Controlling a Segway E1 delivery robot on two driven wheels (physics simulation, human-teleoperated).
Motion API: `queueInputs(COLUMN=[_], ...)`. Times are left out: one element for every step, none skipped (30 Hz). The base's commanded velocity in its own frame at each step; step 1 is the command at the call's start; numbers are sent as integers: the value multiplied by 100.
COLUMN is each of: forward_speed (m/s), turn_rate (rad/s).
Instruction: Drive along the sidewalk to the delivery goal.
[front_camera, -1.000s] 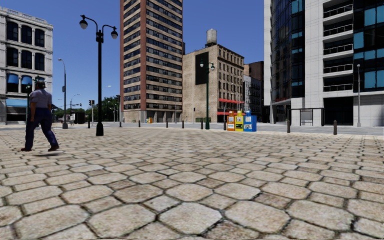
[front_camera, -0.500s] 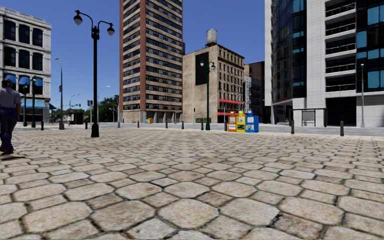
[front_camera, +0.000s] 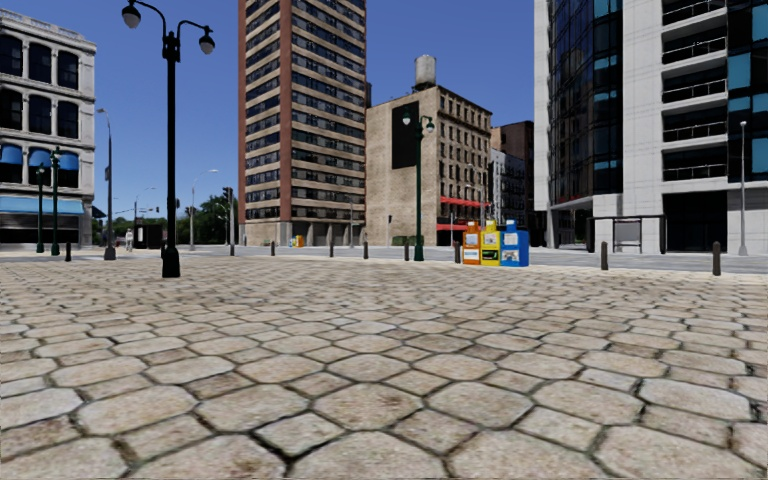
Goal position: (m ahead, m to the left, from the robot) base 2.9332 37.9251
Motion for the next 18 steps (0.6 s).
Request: queueInputs(forward_speed=[194,194,194,194,194,195,195,195,195,196,197,198,198,199,199,200,200,200], turn_rate=[19,19,20,23,23,29,36,43,43,46,46,47,47,47,47,47,47,47])
